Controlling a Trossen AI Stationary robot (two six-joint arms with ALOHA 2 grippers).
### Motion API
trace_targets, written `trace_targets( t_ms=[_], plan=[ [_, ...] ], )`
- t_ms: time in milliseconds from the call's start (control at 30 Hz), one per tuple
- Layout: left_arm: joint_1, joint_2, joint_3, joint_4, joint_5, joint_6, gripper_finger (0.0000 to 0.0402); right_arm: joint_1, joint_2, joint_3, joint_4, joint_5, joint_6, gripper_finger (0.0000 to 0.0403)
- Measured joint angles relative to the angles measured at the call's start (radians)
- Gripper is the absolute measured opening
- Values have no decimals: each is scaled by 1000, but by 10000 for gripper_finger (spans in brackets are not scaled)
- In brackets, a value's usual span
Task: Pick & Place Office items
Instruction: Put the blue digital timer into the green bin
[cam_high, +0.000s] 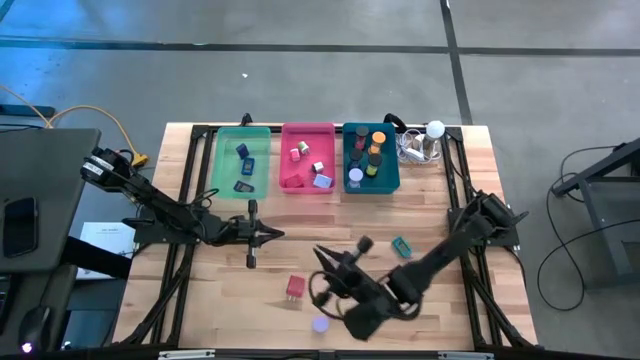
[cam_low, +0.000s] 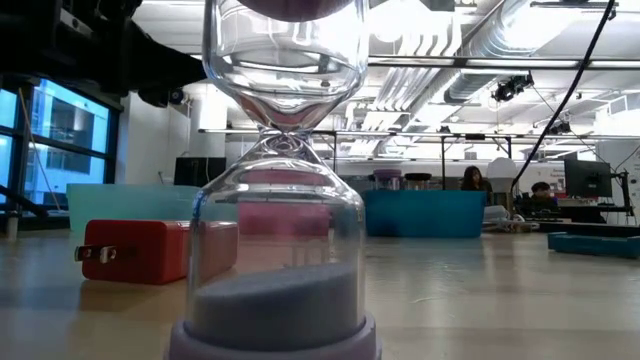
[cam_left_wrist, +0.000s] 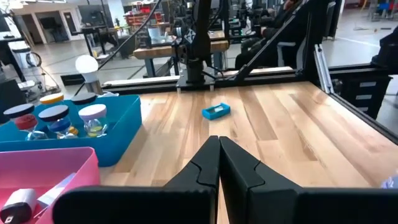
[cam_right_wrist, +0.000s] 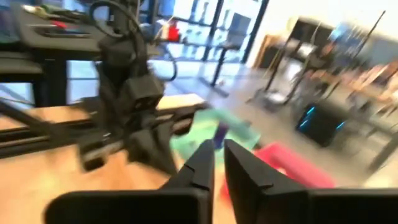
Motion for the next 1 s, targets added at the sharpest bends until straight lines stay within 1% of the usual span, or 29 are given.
trace_targets(
  t_ms=[67, 200, 367, 467, 533, 633, 767, 833, 900, 1000],
  plan=[
    [-2, 0, 0, -2, 3, 3, 1, 24, -16, 0, -119, -33, 170, 48],
    [-3, 0, 0, -6, 9, 21, 1, 33, -19, 0, -306, -171, 443, 122],
    [-14, 0, 0, -35, 9, 46, 7, -15, -20, 0, -575, -461, 826, 230],
    [-26, 0, 0, -57, 9, 16, 31, -56, -20, 0, -778, -643, 1029, 279],
    [-33, 0, 0, -60, 9, -24, 57, -85, -19, 0, -921, -749, 1104, 301],
    [-46, 0, 0, -77, 9, -75, 105, -131, -19, 0, -1098, -855, 1172, 319],
    [-63, 0, 0, -122, 9, -121, 162, -198, -19, 0, -1258, -1000, 1168, 322],
    [-74, 0, 0, -139, 9, -139, 178, -229, -19, 0, -1297, -1047, 1125, 320],
    [-90, 0, 0, -153, 9, -161, 184, -256, -19, -11, -1290, -1091, 1049, 319],
    [-115, 0, 0, -169, 9, -172, 186, -288, -18, -29, -1293, -1108, 988, 319]
  ],
)
